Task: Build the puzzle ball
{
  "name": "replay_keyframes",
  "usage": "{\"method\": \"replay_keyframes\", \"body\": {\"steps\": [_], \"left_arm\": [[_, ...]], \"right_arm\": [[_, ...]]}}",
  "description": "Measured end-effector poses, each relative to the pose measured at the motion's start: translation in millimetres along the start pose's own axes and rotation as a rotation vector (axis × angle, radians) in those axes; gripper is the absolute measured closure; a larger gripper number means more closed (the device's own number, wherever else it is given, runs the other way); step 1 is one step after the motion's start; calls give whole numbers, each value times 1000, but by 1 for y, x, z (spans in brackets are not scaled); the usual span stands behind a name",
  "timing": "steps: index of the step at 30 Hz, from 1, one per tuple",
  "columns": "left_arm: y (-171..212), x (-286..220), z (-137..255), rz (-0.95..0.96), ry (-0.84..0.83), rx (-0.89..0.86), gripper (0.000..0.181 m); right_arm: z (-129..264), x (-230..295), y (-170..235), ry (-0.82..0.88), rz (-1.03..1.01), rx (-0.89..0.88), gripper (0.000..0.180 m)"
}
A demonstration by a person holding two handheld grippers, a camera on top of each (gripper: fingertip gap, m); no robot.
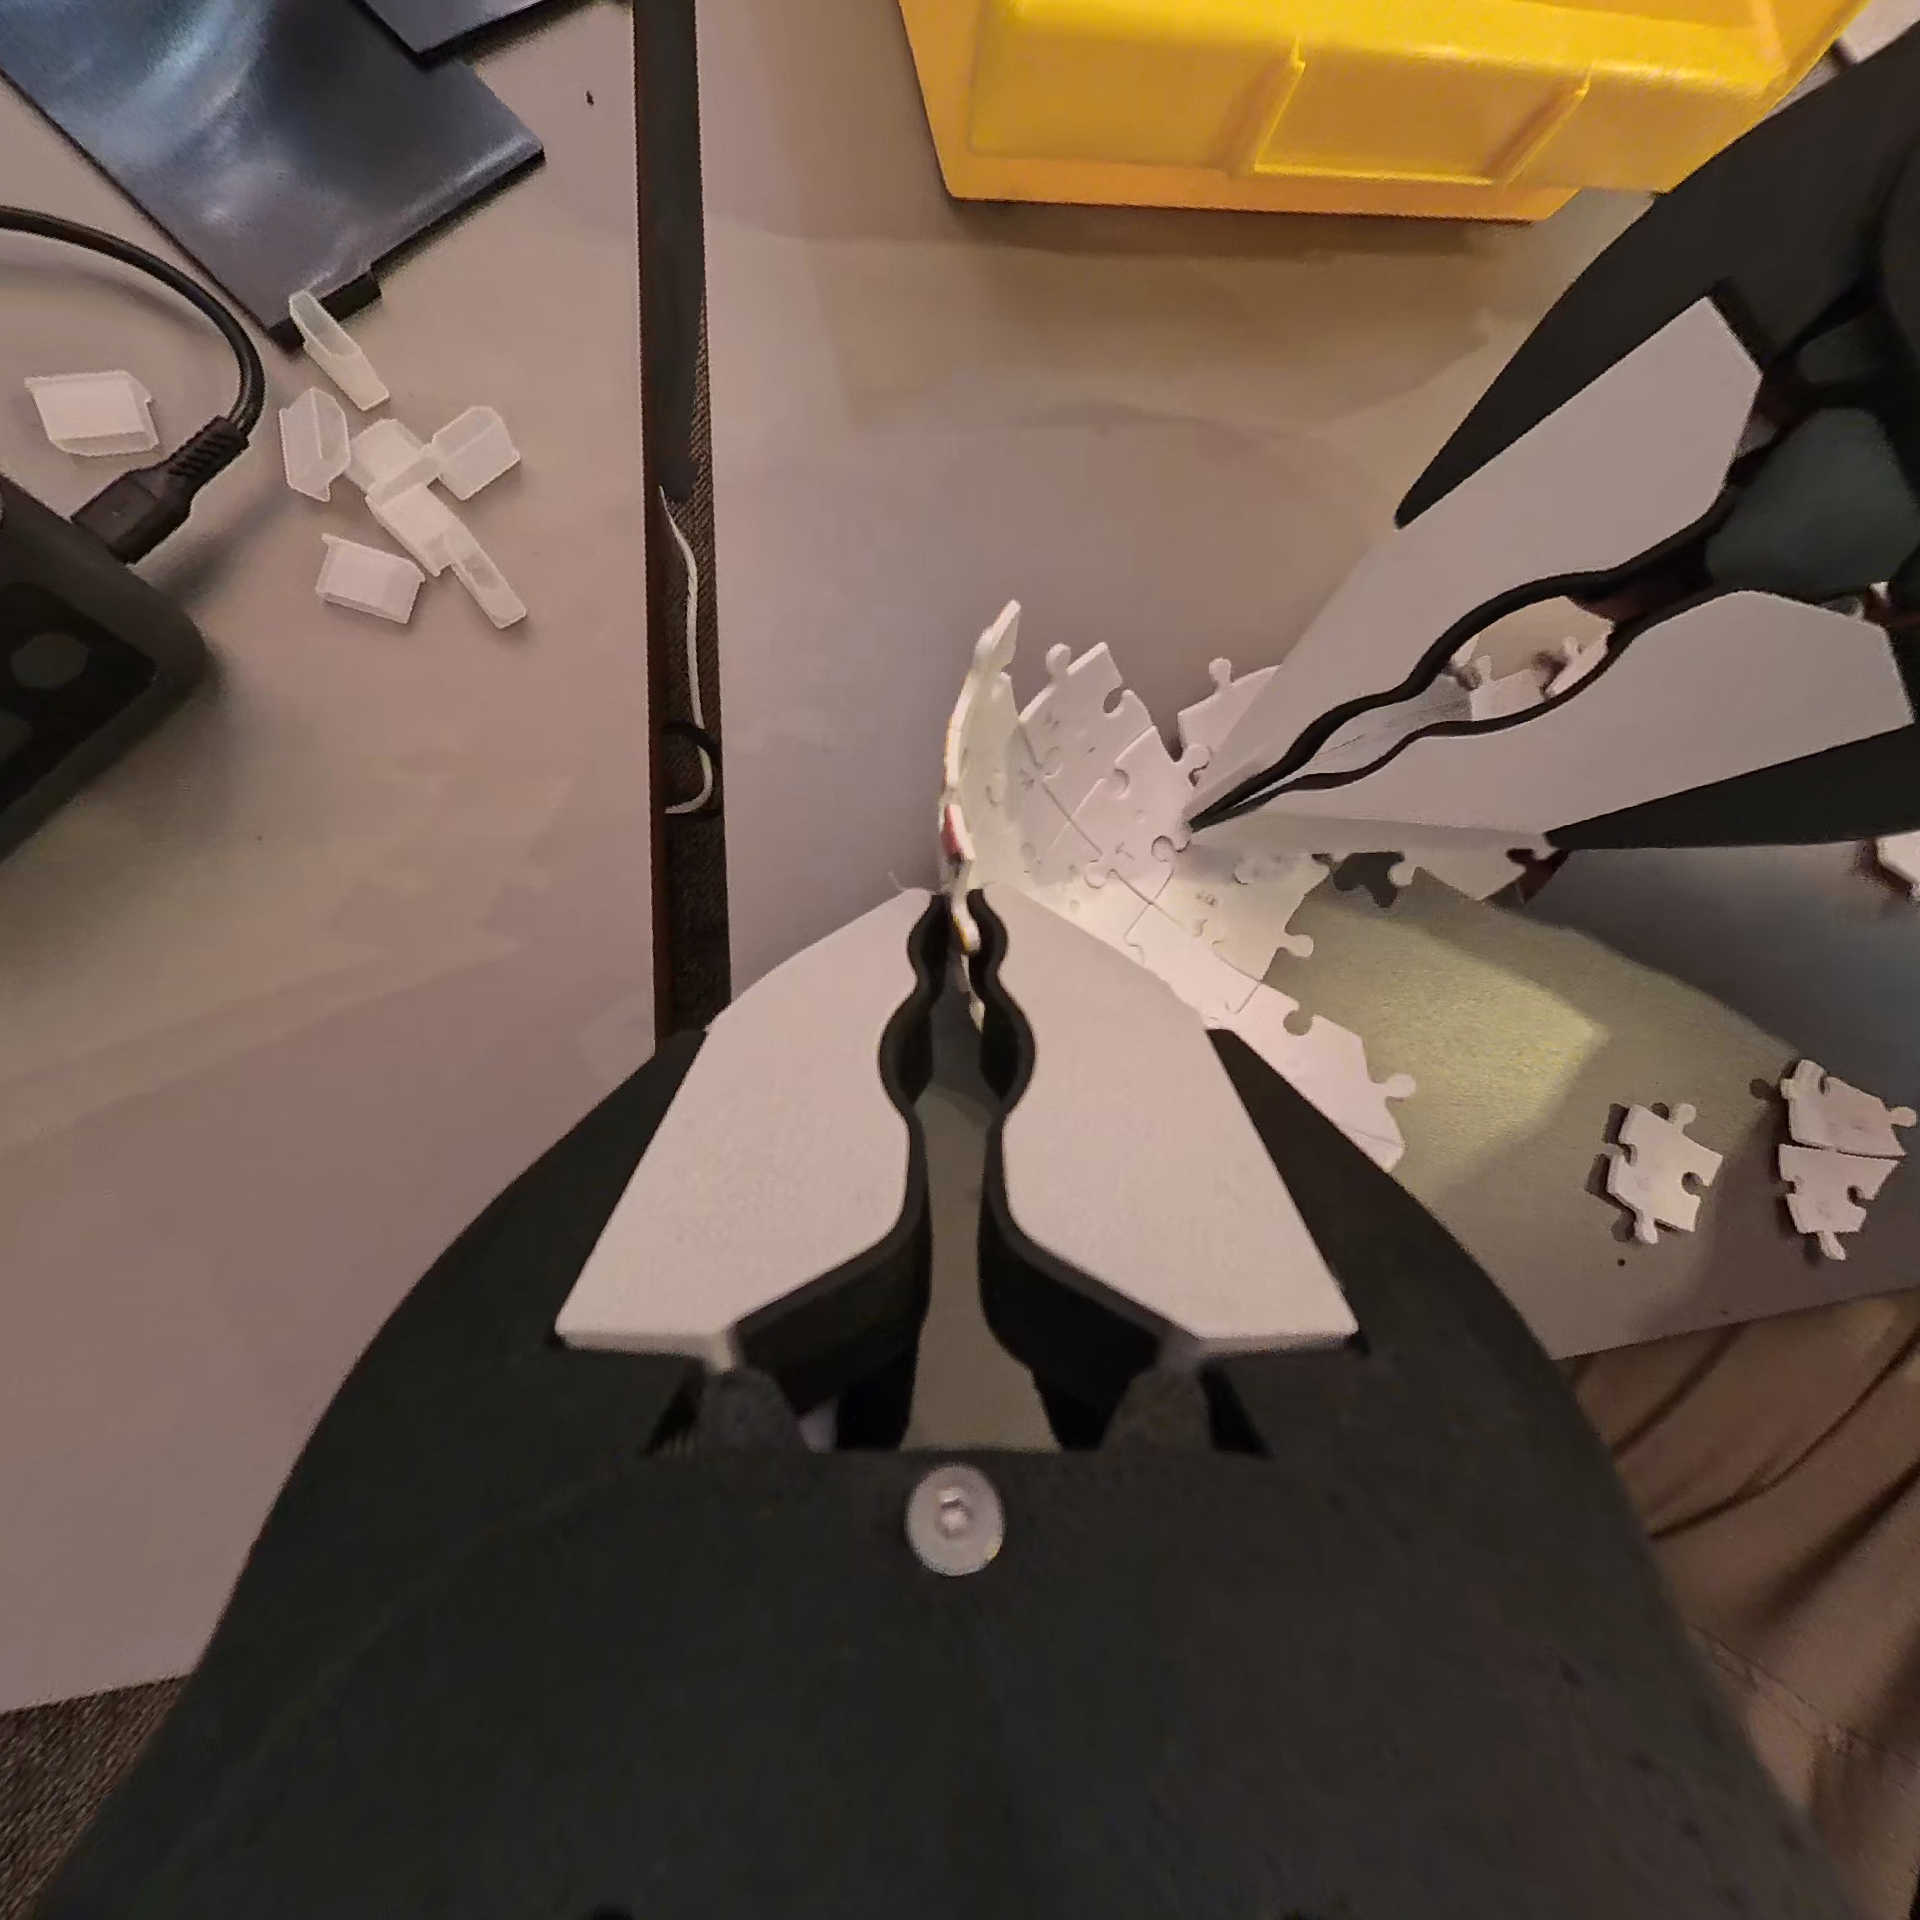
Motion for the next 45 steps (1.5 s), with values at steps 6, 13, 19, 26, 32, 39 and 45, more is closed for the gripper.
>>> {"method": "replay_keyframes", "body": {"steps": [6, 13, 19, 26, 32, 39, 45], "left_arm": [[-3, -1, 0, -9, 4, 14, 177], [-6, -2, 0, -25, 11, 23, 177], [-8, -4, 1, -38, 8, 23, 178], [-10, -6, 0, -54, -1, 28, 178], [-10, -7, 1, -49, -5, 18, 178], [-7, -7, -1, -42, -7, 12, 178], [-8, -7, -1, -40, -3, 7, 178]], "right_arm": [[-1, 0, 1, -17, -31, -1, 180], [-1, -1, 4, -54, -78, -27, 180], [-2, -2, 6, -71, -115, -48, 180], [-3, -1, 8, -56, -121, -51, 180], [-3, 2, 6, -10, -76, -17, 180], [9, 0, 7, -22, -124, -74, 180], [15, 7, 15, -43, -68, 4, 180]]}}
Point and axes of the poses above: each gripper's, where its closed fingertips meet, z back along the fingers, y out of its underside, x = y × z across the jaws, the point moved 7 cm from there along z, back along the fingers, and after that the axes turned 7 degrees about x, right-handed, at the moved point
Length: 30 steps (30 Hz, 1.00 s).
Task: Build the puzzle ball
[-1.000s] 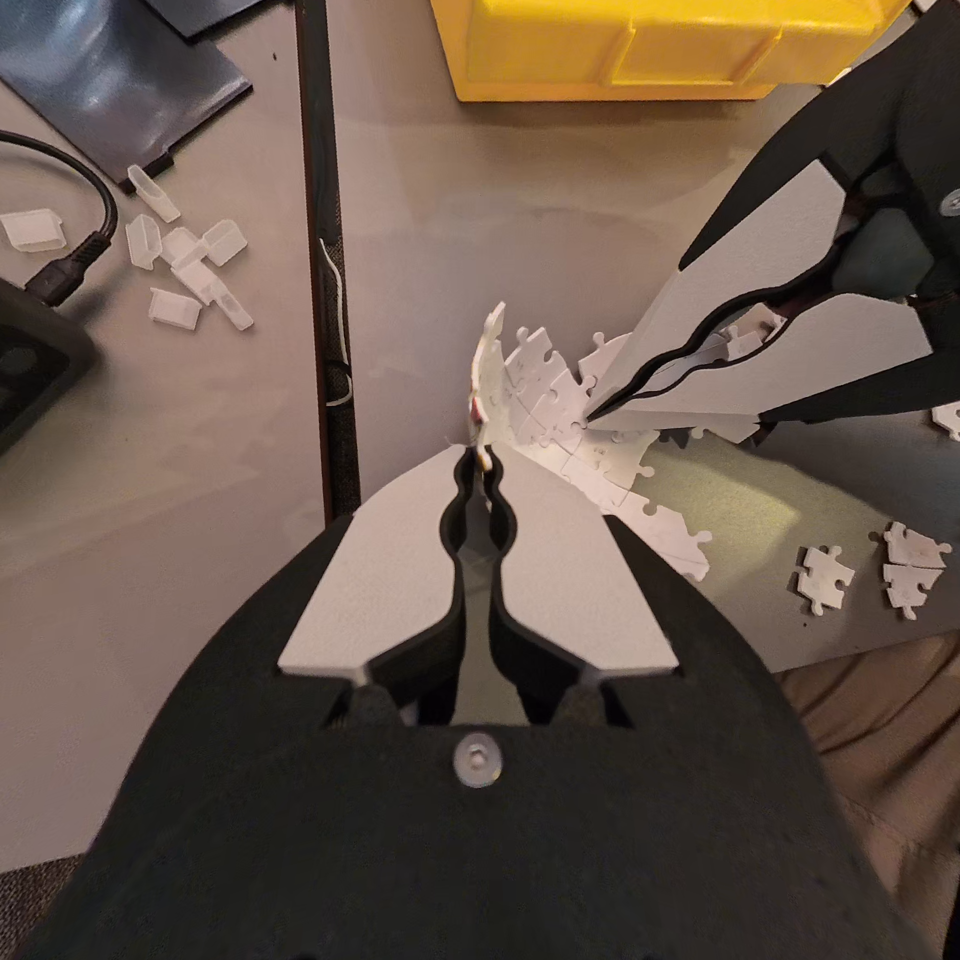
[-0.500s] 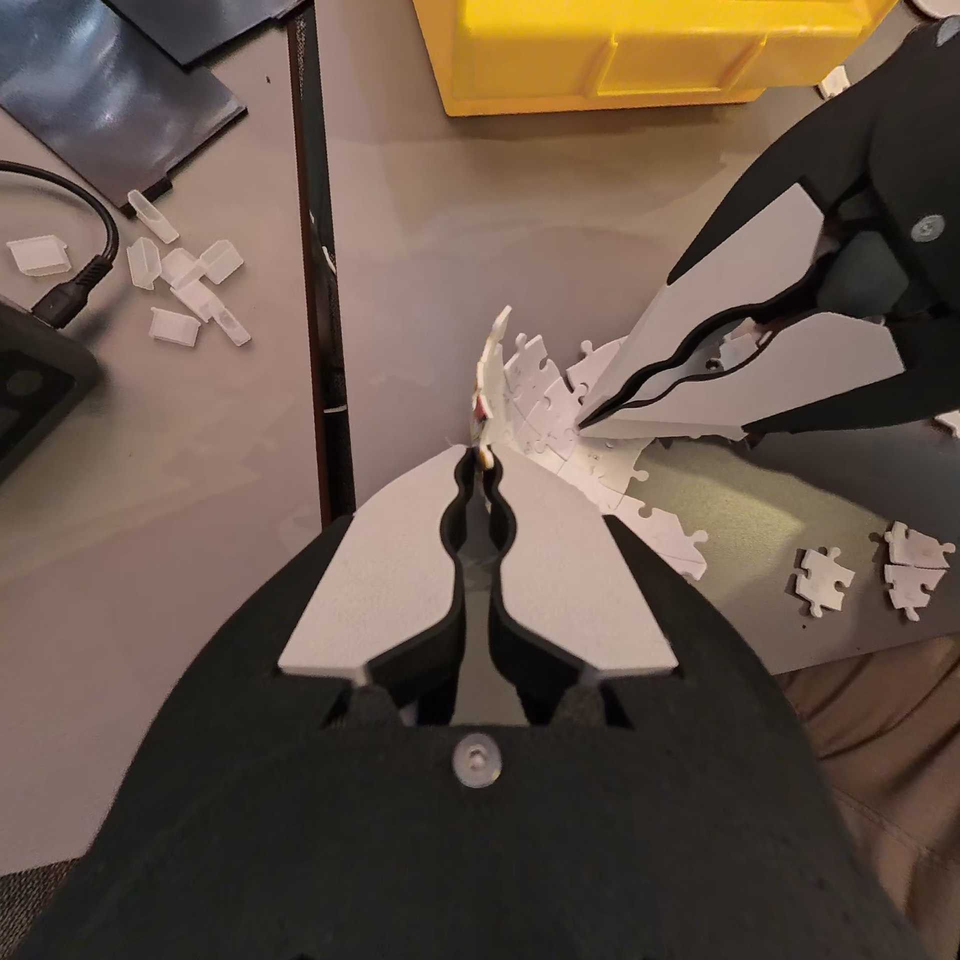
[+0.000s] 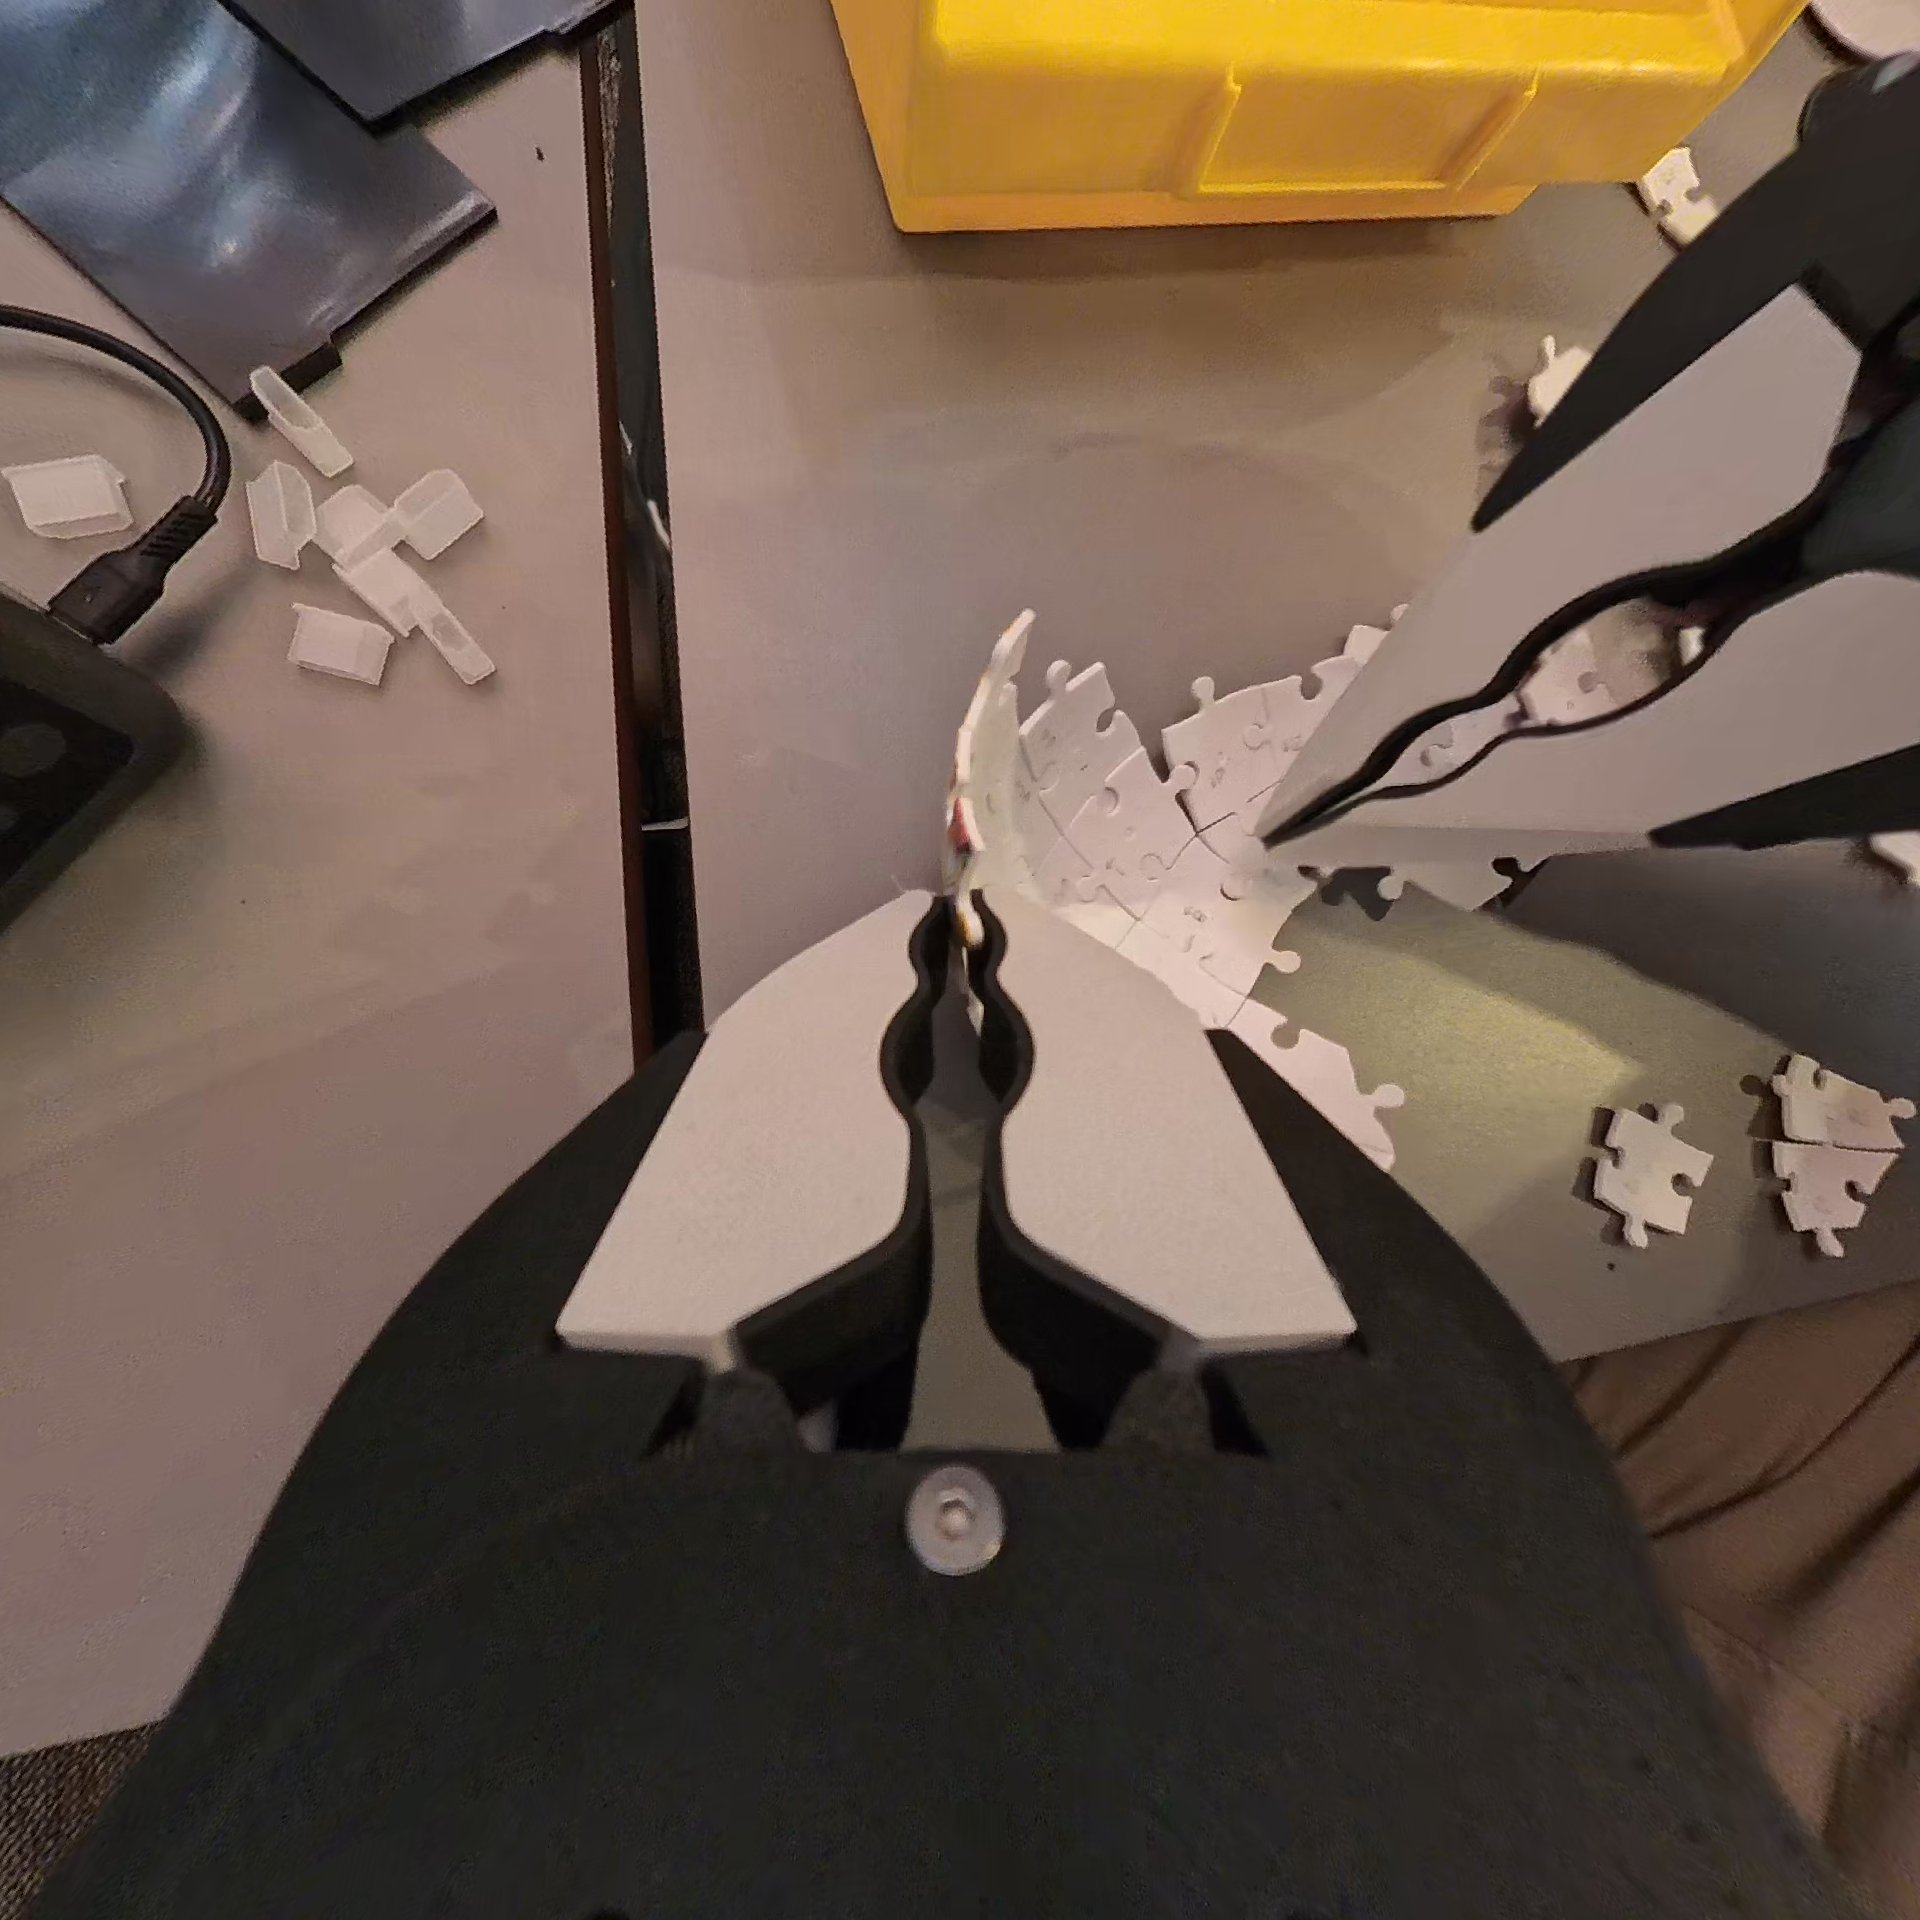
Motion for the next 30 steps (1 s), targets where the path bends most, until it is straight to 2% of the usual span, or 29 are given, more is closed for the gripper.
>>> {"method": "replay_keyframes", "body": {"steps": [20, 30], "left_arm": [[-7, -7, 4, -25, -18, -3, 178], [6, -5, 3, 27, 42, -135, 177]], "right_arm": [[-12, 8, -7, 76, 135, 174, 180], [-13, 11, -8, 117, 190, 194, 180]]}}
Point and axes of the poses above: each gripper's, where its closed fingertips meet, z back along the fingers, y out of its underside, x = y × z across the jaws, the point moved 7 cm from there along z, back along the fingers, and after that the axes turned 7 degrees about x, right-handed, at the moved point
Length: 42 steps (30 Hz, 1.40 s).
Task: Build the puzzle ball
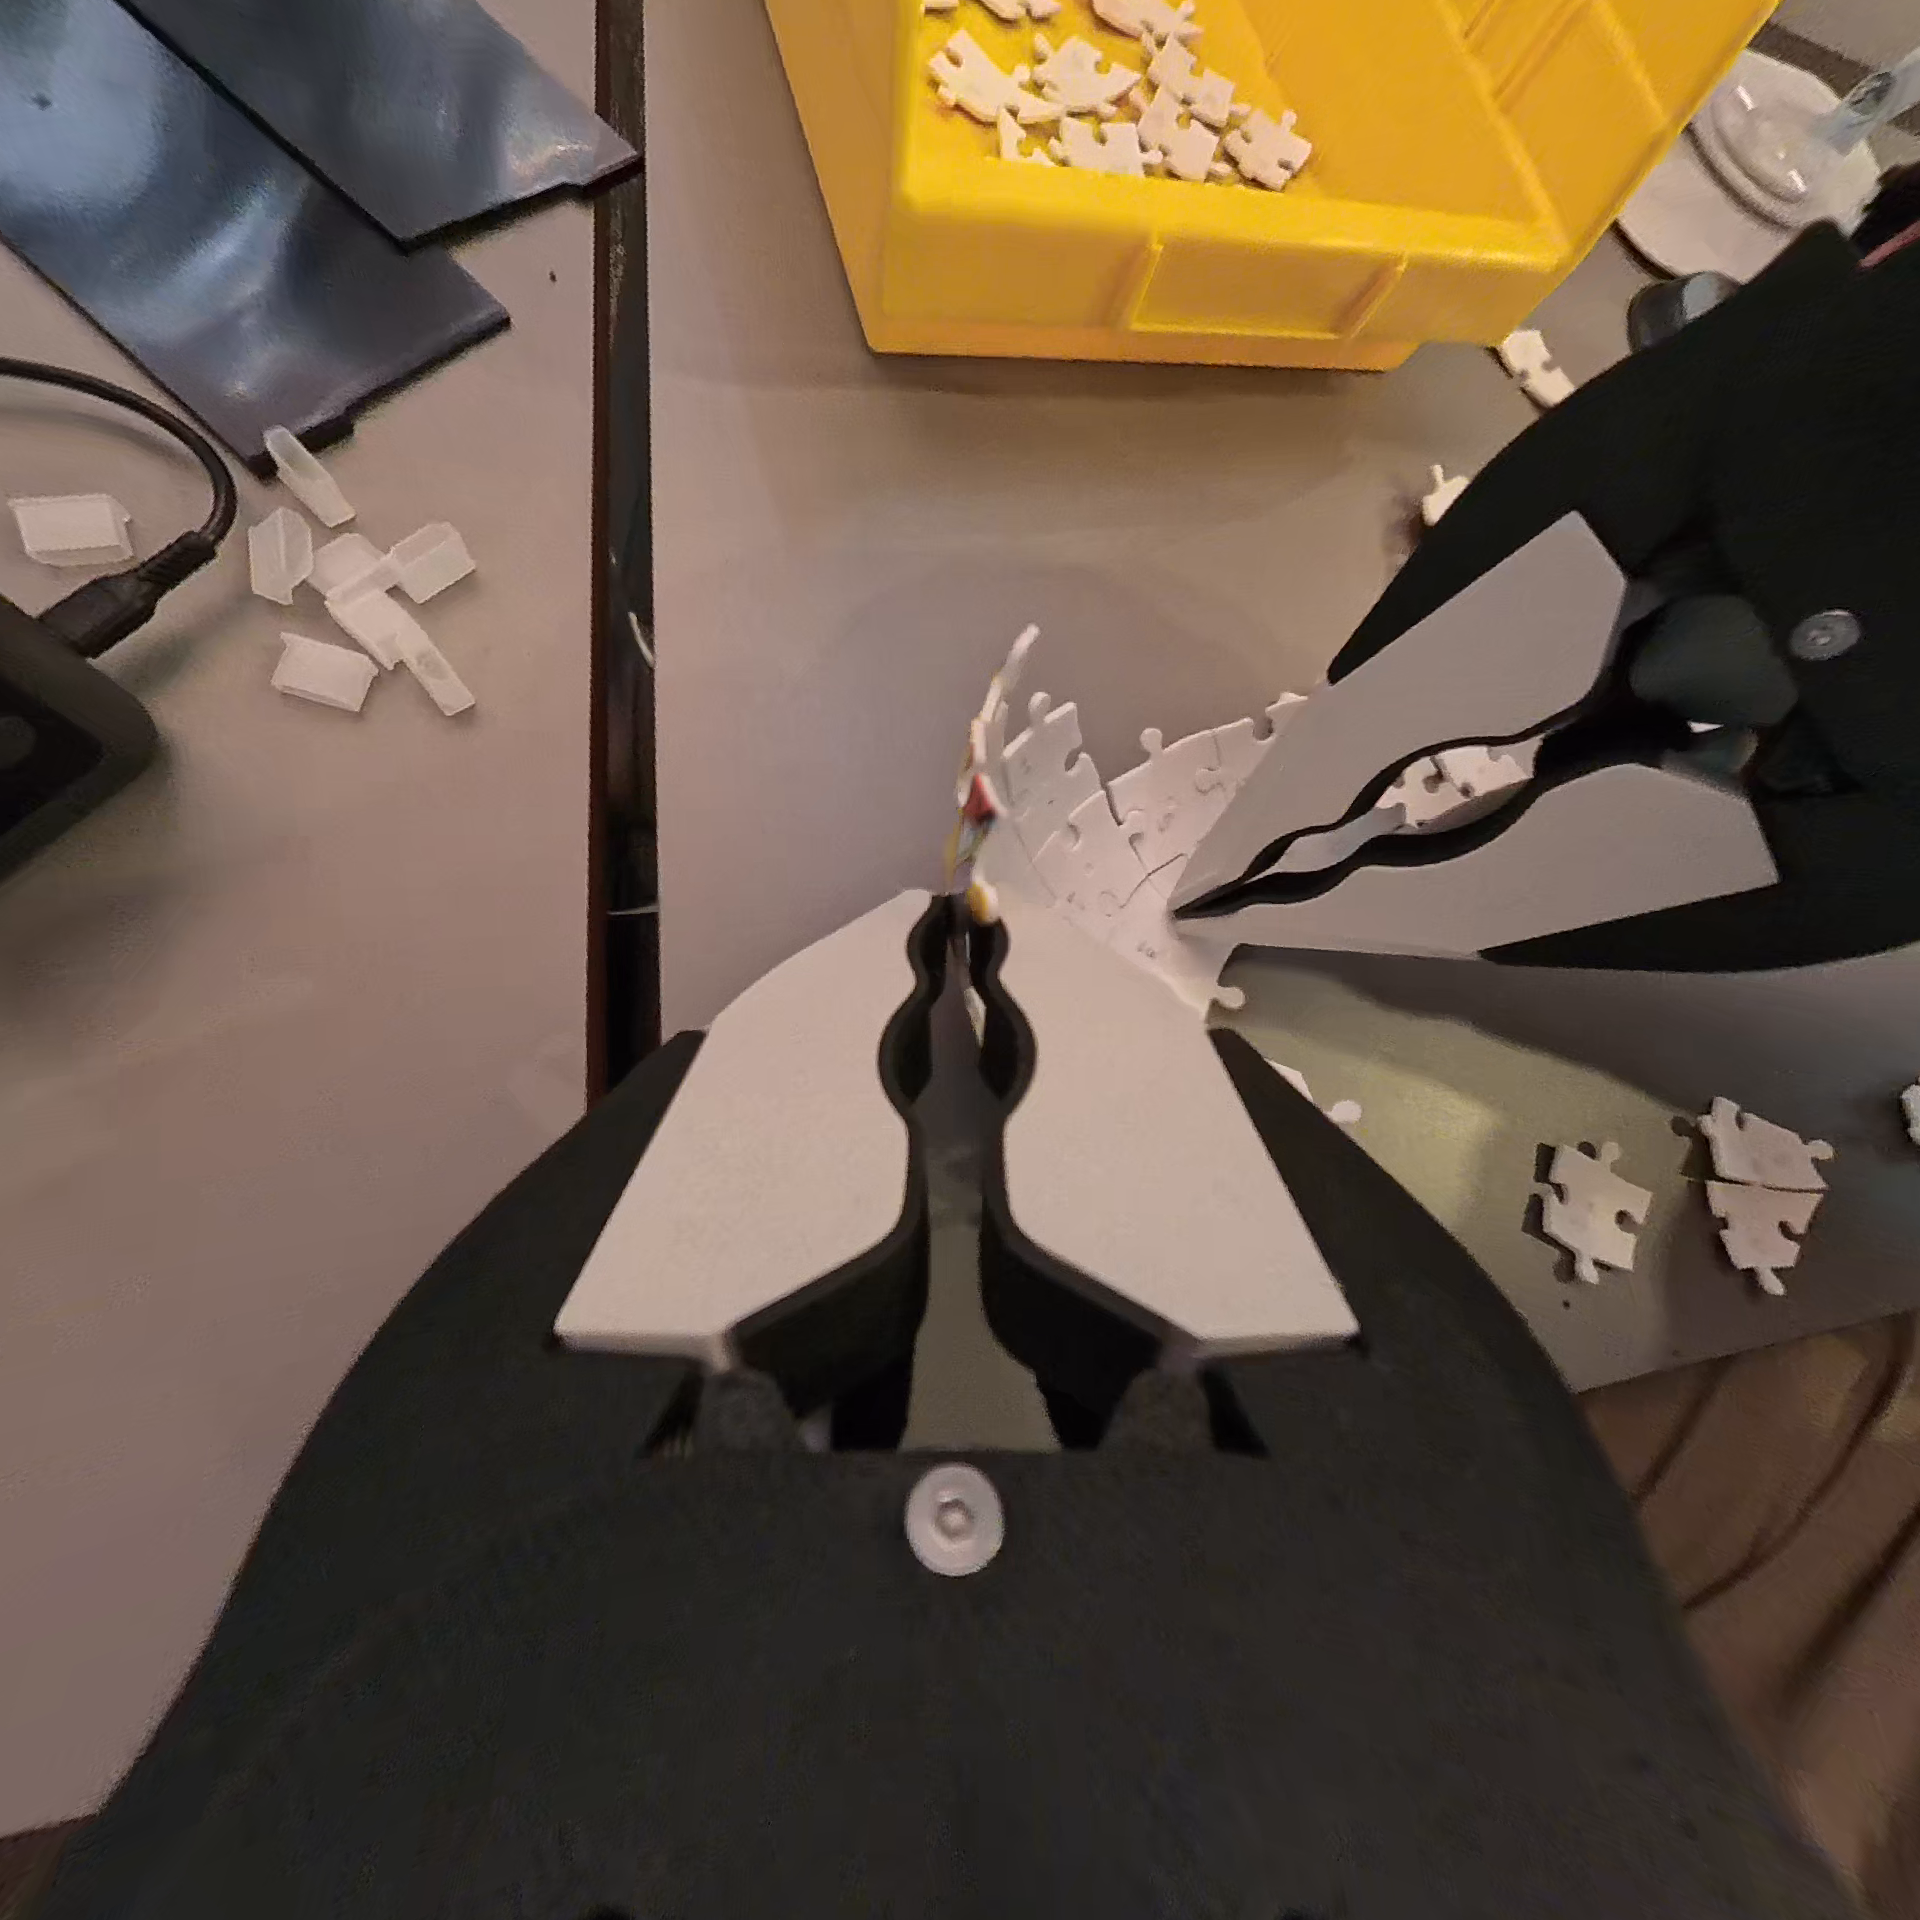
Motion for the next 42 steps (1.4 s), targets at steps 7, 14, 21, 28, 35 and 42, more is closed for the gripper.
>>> {"method": "replay_keyframes", "body": {"steps": [7, 14, 21, 28, 35, 42], "left_arm": [[15, -3, 5, 143, 108, -27, 155], [29, -14, -13, 199, 155, 70, 158], [29, -12, -16, 236, 128, 99, 173], [29, -12, -16, 227, 123, 86, 175], [29, -12, -17, 212, 124, 94, 174], [28, -12, -18, 208, 117, 100, 174]], "right_arm": [[0, 1, 2, 4, -17, -29, 180], [0, 2, 2, -2, -48, -64, 180], [-1, 5, 2, 7, -87, -99, 180], [1, 5, 1, 14, -97, -137, 180], [-4, 8, -7, -1, -50, -144, 180], [-4, 8, -10, 9, -6, -92, 180]]}}
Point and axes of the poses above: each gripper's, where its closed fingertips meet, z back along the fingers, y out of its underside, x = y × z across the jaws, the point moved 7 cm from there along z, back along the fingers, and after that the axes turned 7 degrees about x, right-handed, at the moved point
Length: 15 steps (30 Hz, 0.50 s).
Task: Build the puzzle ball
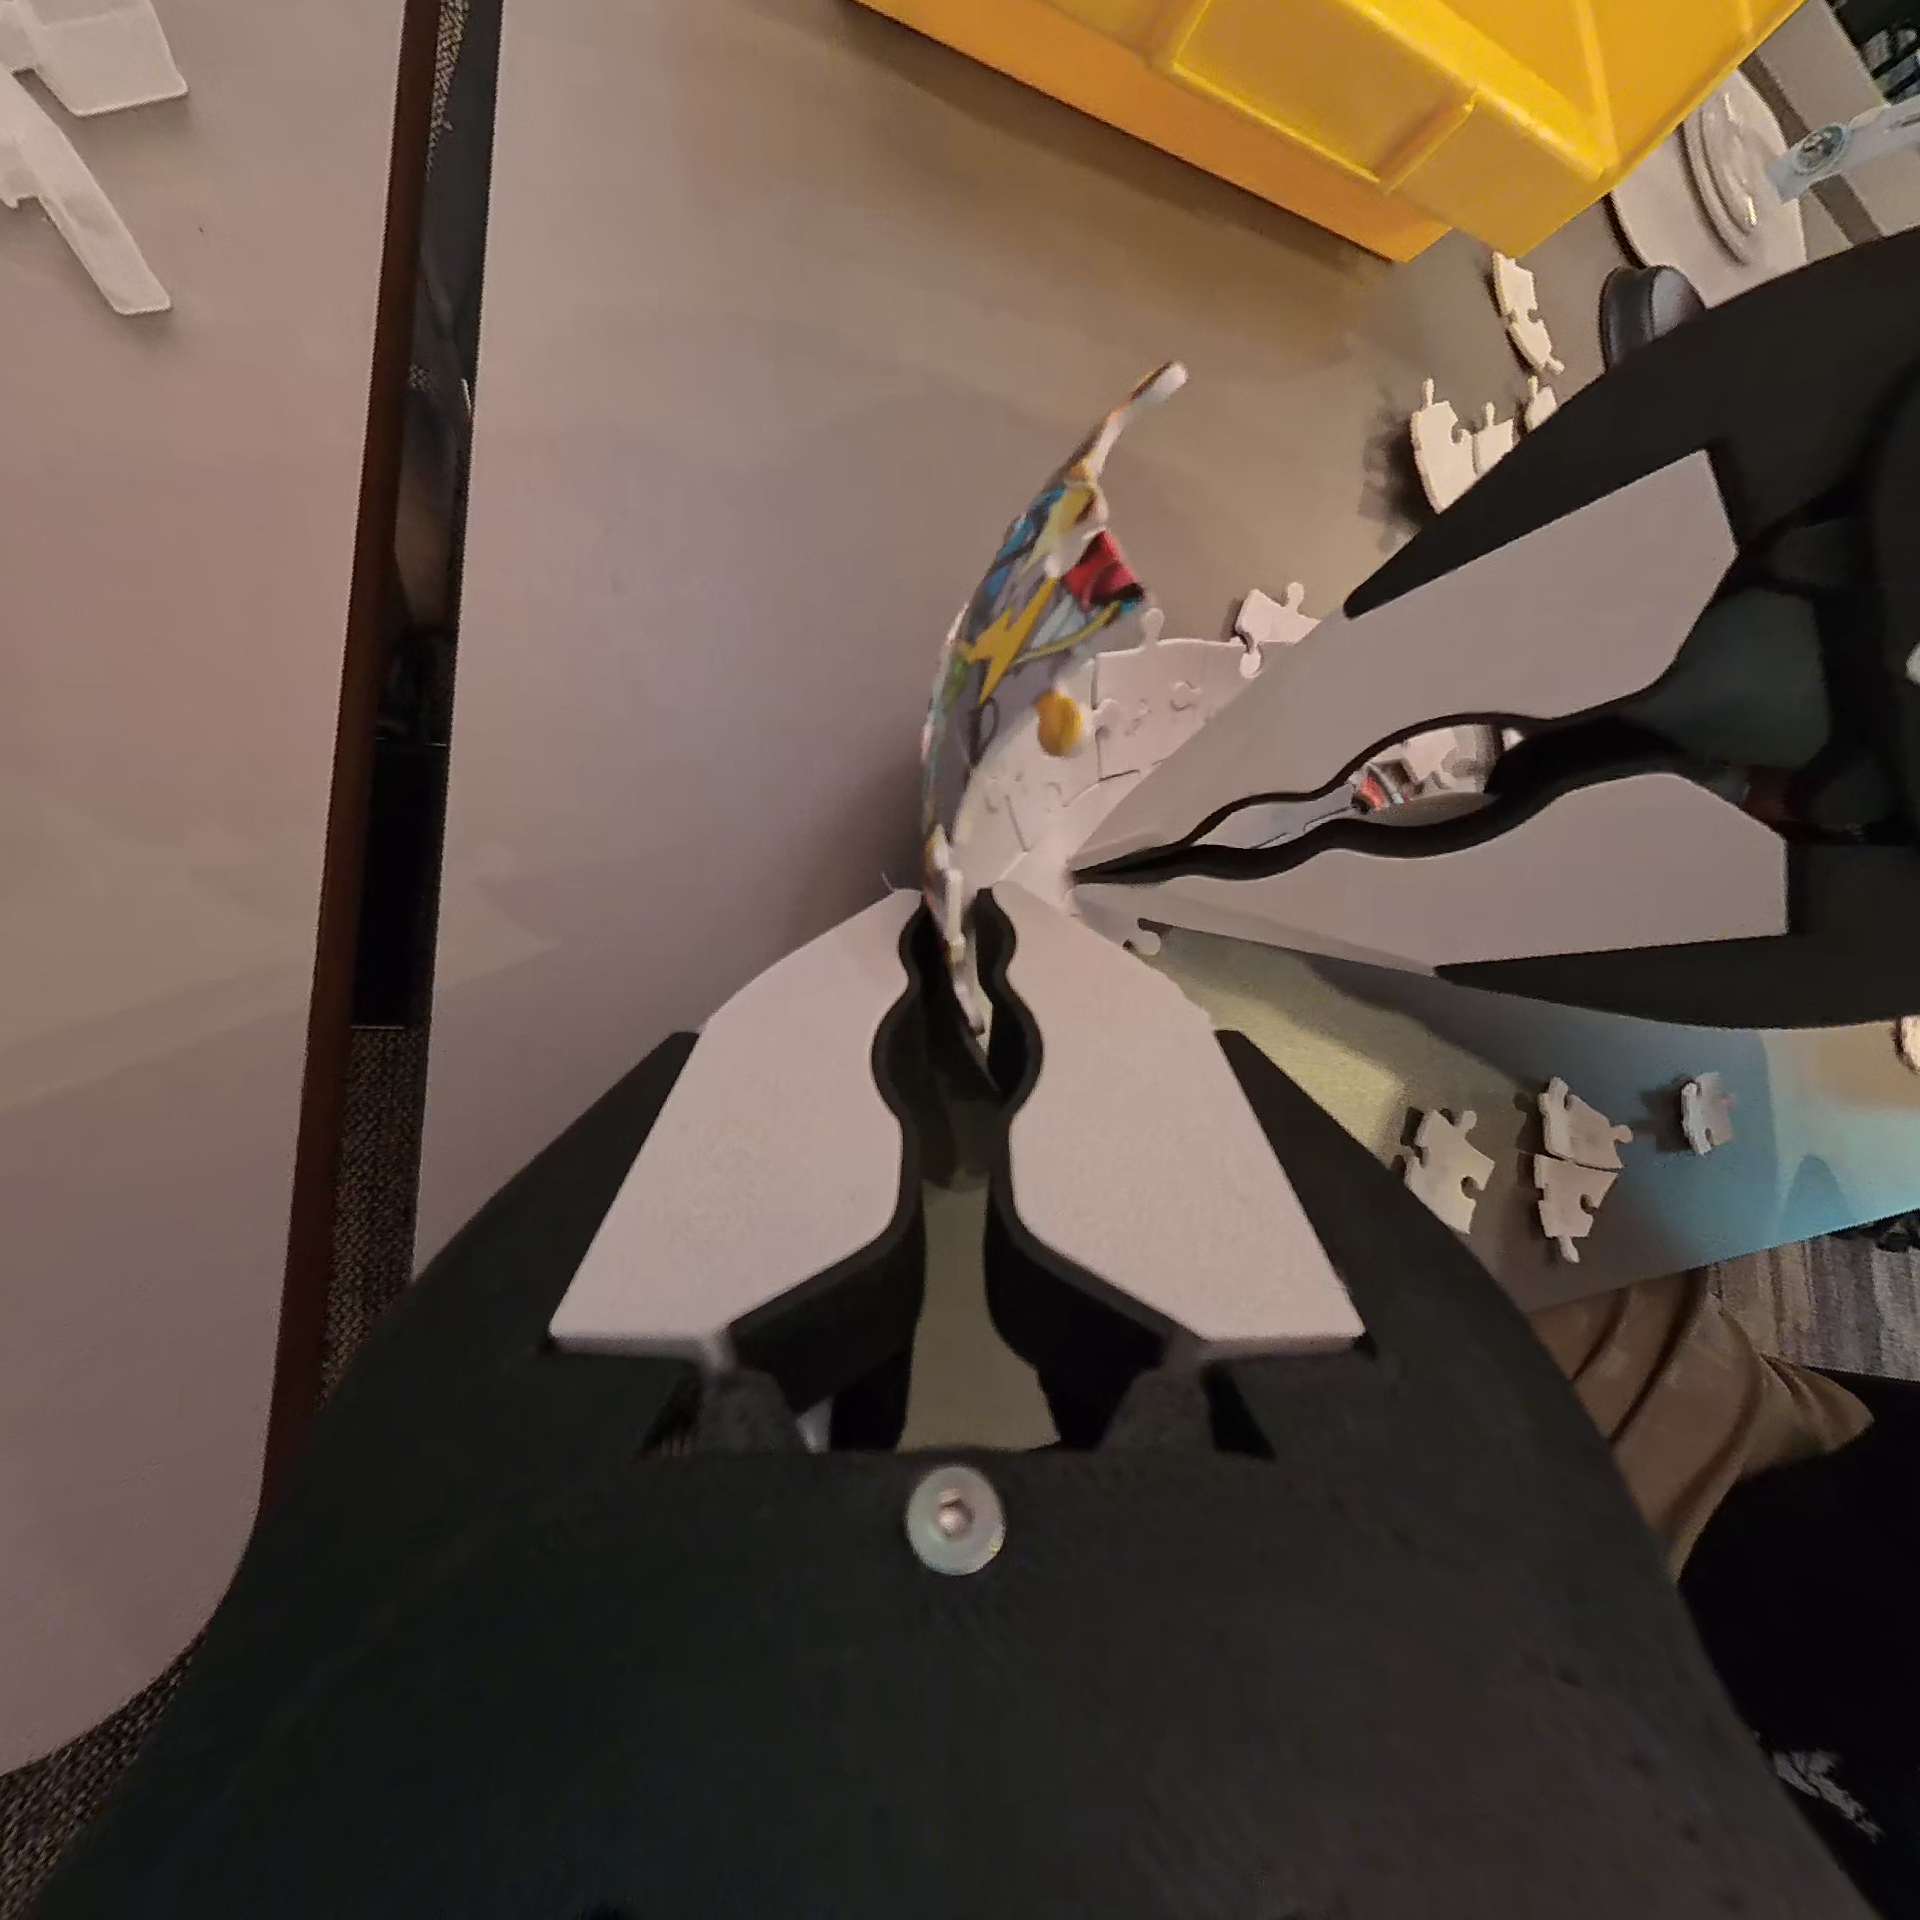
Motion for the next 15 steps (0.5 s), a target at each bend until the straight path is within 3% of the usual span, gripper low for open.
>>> {"method": "replay_keyframes", "body": {"steps": [4, 11, 15], "left_arm": [[-2, -1, 0, -5, -4, 3, 175], [0, 2, 2, 1, 7, -22, 175], [-1, 5, 4, -9, 5, -36, 175]], "right_arm": [[1, -3, -2, -13, -3, 14, 180], [53, -36, 22, 8, -275, -207, 180], [48, -42, 46, -99, -393, -171, 160]]}}
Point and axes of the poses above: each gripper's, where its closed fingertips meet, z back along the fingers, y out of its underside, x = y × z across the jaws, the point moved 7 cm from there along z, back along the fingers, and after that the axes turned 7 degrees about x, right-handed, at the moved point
